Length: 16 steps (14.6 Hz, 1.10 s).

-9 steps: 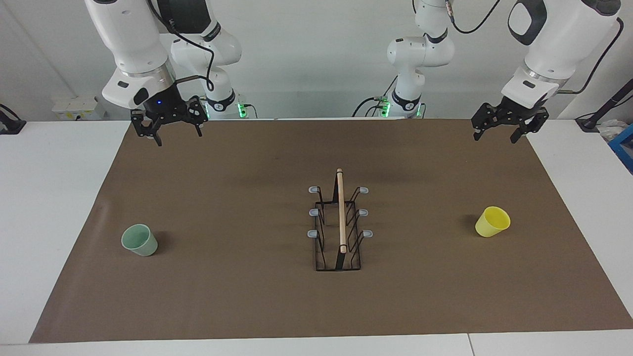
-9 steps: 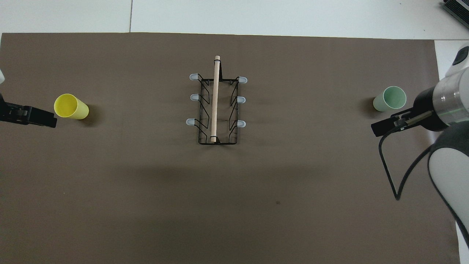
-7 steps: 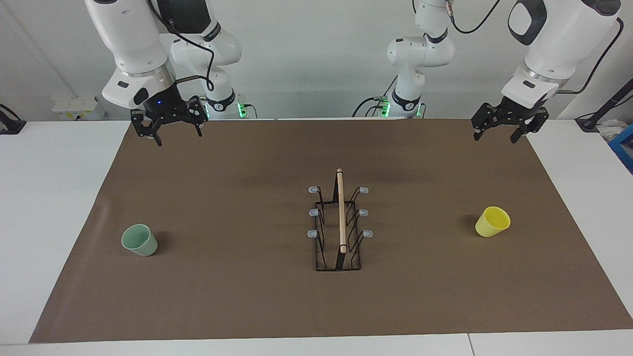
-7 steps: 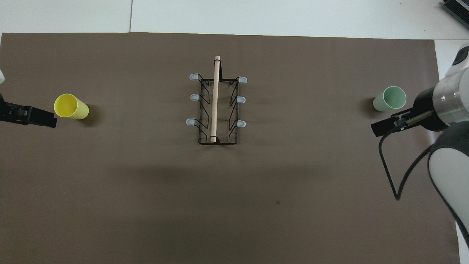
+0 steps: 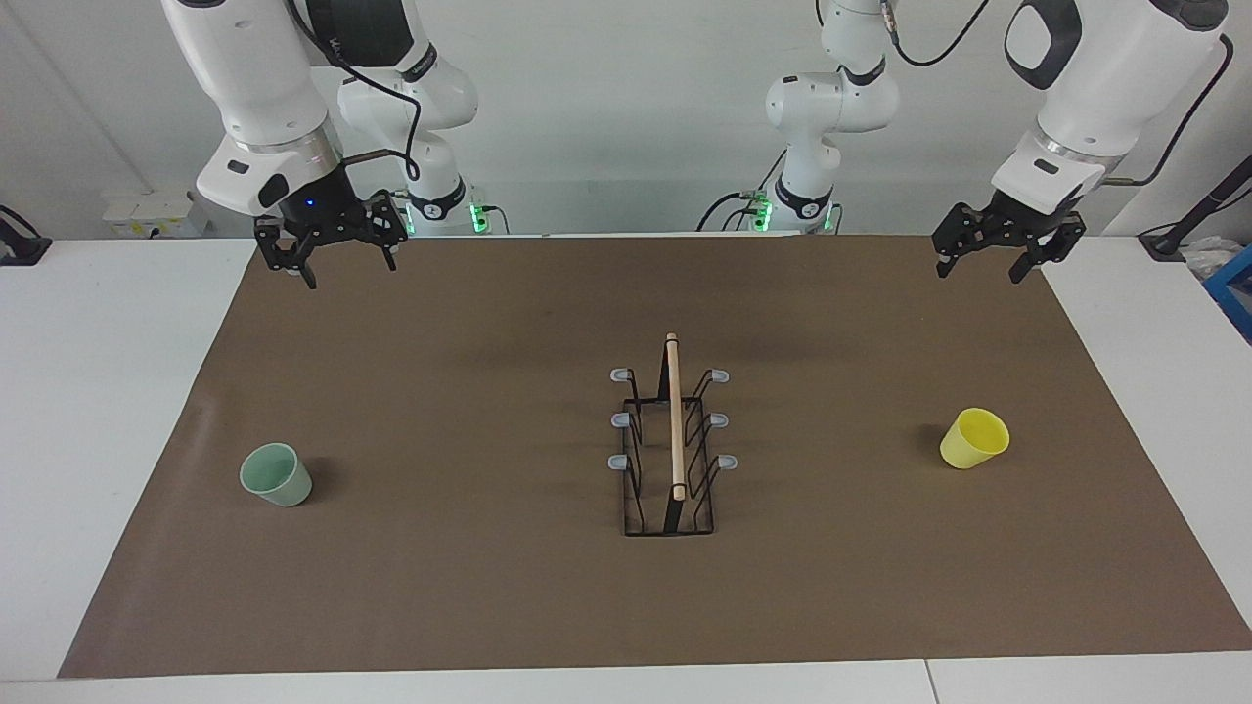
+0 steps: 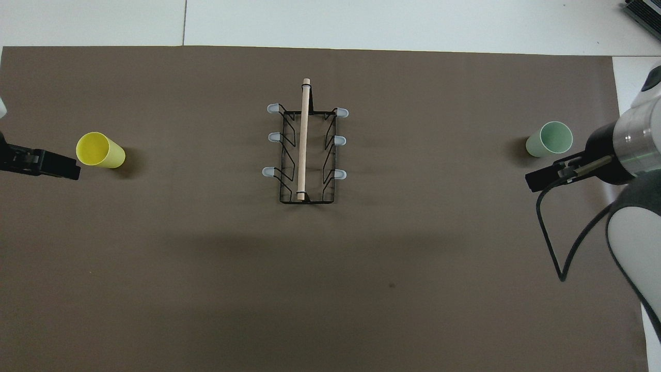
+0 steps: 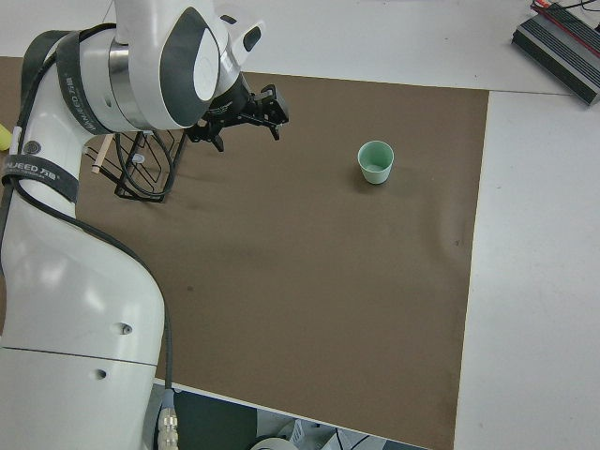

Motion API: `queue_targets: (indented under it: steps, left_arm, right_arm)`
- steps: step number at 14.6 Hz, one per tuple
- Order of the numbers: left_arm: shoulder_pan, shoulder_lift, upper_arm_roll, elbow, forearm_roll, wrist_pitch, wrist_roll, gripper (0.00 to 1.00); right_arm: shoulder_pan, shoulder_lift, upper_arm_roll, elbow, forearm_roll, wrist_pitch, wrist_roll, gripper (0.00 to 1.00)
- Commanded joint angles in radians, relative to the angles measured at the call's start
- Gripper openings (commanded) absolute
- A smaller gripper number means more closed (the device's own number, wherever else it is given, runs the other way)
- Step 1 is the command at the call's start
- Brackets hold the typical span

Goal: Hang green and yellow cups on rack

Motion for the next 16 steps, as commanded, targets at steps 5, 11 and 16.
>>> queue_targets:
  steps: [5,11,16]
  left_arm:
    - [-0.008,-0.021,0.01,-0.022,0.017,0.024,0.005,1.0]
    - [-0.022,0.049,0.081,0.03,-0.01,0.012,-0.035,1.0]
    - [-0.048,0.167,0.213,0.122,-0.128,-0.014,-0.189,1.0]
  right_arm:
    - [-0.012,-0.014,-0.001,-0.015,0.017,0.004,0.011,1.0]
    - [-0.014,-0.01,-0.002,-0.035,0.009,0.03,0.011,1.0]
    - [-0.014,0.001,-0.002,-0.097,-0.003,0.123,0.011,1.0]
